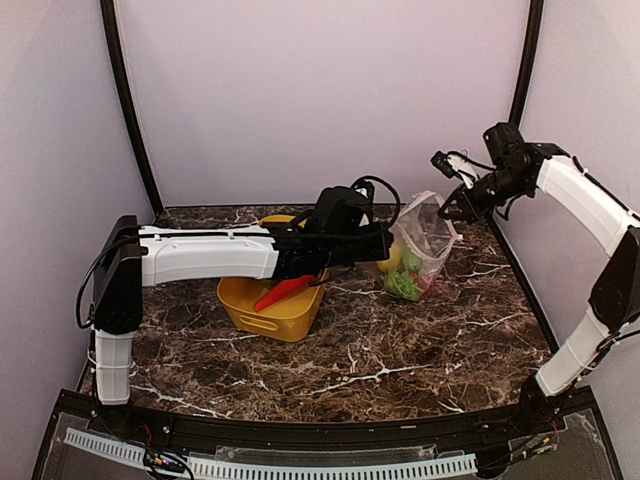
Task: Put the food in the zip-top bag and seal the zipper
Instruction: Pass from the left arm to the right, then adjust the zipper food storage bag at the corner of the board.
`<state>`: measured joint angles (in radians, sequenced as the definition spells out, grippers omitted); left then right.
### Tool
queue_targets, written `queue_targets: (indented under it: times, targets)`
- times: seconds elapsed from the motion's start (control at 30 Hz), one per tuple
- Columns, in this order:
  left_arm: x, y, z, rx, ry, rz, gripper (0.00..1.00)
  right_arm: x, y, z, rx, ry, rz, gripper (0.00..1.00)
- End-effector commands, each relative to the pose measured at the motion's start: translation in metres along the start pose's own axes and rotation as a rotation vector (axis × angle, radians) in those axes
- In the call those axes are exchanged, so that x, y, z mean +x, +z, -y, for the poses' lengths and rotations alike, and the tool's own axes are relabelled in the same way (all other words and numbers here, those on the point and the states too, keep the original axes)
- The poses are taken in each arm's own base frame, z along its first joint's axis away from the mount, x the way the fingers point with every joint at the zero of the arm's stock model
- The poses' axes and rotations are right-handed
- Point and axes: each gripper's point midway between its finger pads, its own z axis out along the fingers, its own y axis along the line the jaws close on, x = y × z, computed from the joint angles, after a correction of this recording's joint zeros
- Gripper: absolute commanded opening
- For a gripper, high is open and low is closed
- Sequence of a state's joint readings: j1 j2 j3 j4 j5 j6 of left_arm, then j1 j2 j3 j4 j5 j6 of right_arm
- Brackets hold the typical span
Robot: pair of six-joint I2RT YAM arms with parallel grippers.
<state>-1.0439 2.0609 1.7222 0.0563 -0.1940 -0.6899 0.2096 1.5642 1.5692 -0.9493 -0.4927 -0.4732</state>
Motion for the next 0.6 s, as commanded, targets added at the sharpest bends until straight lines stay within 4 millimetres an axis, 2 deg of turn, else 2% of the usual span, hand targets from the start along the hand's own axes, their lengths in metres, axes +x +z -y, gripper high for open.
queue_targets:
  times: [0.0,0.03,0.13,0.23,0.3,0.37,0.43,0.47,0.57]
  targets:
    - [-0.04,-0.035,0.013,0.041,0.036,0.066,0.11,-0.03,-0.031,0.051,0.189,-0.028,0.053,0.0]
    - [-0.039,-0.037,0.009,0.03,0.053,0.062,0.18,-0.038,-0.044,0.07,0.261,-0.023,0.063,0.0]
    - [-0.05,-0.052,0.0,0.01,0.076,0.079,0.28,-0.056,-0.083,0.117,0.433,0.011,0.082,0.0]
    - [-0.054,-0.063,-0.022,-0.045,0.107,0.075,0.35,-0.066,-0.108,0.135,0.542,0.021,0.078,0.0]
    - [-0.053,-0.072,-0.042,-0.1,0.128,0.048,0.38,-0.062,-0.109,0.132,0.551,0.033,0.067,0.0]
    - [-0.052,-0.082,-0.063,-0.159,0.149,0.019,0.41,-0.048,-0.096,0.12,0.518,0.048,0.023,0.0]
    - [-0.055,-0.095,-0.081,-0.217,0.176,0.001,0.44,-0.022,-0.073,0.106,0.465,0.076,-0.06,0.0]
    - [-0.048,-0.098,-0.093,-0.251,0.191,-0.032,0.46,-0.009,-0.064,0.1,0.439,0.089,-0.098,0.0]
    - [-0.051,-0.112,-0.118,-0.332,0.239,-0.063,0.47,0.017,-0.045,0.079,0.372,0.113,-0.174,0.0]
